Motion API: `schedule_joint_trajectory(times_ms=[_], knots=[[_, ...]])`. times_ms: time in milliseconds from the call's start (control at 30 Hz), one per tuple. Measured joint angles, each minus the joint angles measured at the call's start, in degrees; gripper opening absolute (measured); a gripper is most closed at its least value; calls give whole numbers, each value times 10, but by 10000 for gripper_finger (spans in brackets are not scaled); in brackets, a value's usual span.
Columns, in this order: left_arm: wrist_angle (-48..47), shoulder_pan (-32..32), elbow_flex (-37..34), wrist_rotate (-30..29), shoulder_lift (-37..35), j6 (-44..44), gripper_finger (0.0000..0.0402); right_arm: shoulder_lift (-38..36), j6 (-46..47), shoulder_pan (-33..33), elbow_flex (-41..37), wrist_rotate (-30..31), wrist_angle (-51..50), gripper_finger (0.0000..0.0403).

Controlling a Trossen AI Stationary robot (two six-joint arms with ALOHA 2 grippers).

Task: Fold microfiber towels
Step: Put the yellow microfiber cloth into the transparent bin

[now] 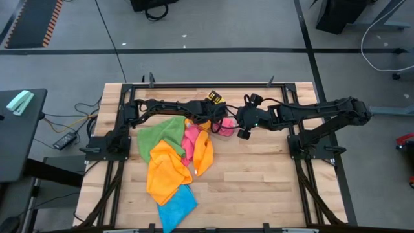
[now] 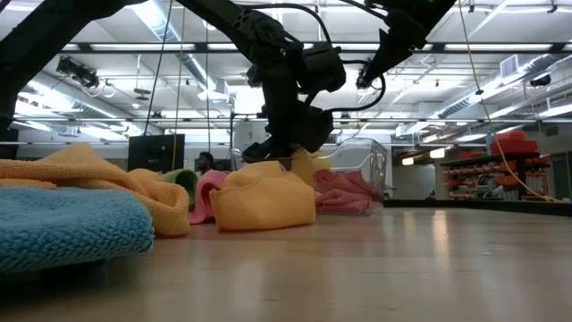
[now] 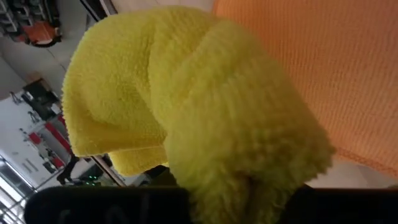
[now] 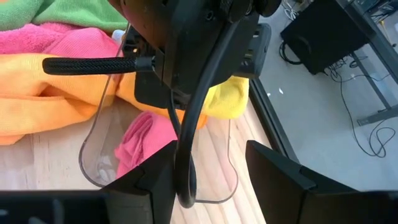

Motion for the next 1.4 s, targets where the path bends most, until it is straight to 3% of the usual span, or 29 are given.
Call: schedule_joint_trajectory(times_ms=[833,1200,1400], knots=[[-89,-8,0,4,0,199,48,0,-5,0,0,-1,-3,193],[-89,-6,0,7,0,191,80,0,-5,0,0,1,-2,193],[-95,-6,6,9,1,158,135,0,-5,0,0,2,-2,193]])
